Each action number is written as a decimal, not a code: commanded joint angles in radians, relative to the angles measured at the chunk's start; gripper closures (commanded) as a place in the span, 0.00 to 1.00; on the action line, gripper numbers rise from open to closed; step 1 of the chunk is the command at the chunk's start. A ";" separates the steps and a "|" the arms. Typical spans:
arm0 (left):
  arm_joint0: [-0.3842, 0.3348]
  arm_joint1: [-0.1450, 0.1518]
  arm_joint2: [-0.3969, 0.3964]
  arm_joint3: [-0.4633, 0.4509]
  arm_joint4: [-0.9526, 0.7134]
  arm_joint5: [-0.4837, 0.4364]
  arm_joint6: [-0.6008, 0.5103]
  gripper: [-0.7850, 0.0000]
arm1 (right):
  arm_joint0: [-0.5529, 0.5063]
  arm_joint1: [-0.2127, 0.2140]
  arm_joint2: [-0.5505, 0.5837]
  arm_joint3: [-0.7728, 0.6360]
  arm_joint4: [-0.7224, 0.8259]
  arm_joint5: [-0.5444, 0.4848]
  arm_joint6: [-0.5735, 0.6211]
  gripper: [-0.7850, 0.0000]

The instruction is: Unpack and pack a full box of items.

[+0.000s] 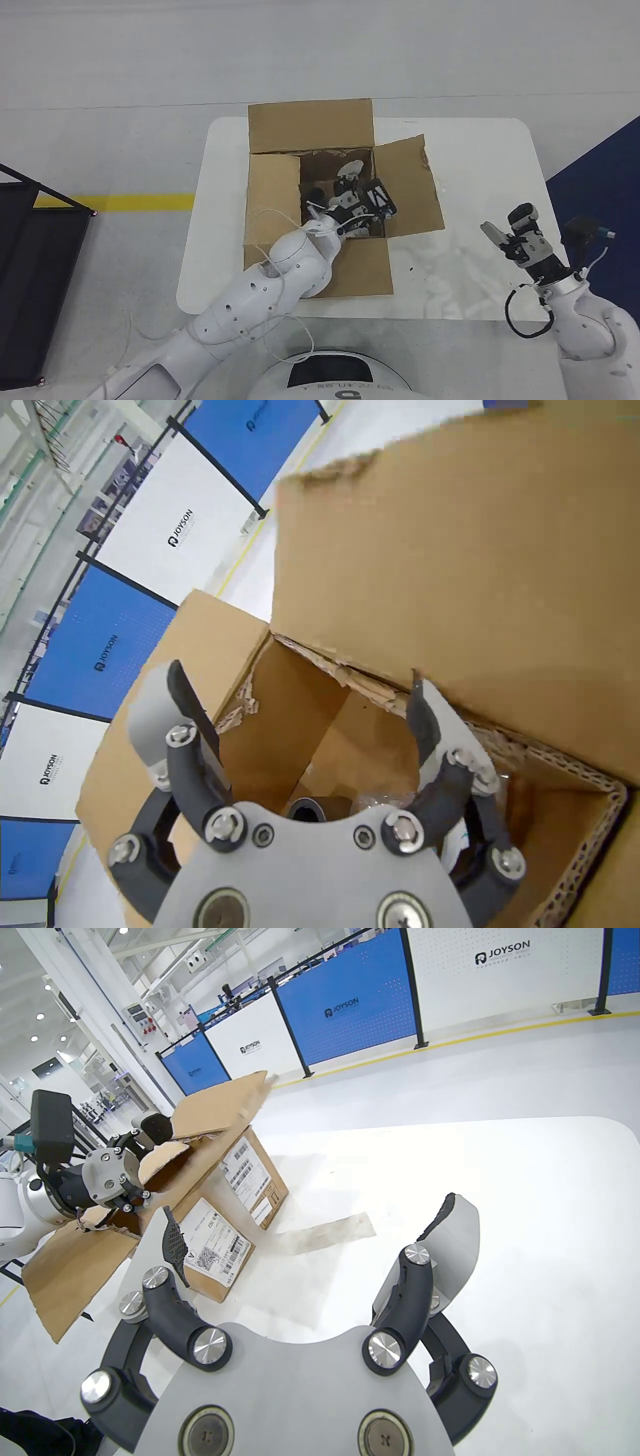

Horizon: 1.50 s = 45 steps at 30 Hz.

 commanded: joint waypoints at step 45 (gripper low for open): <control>0.496 0.106 -0.967 -0.219 -0.517 -0.092 0.324 0.00 | 0.217 -0.026 -0.166 -0.136 -0.011 0.047 0.002 0.00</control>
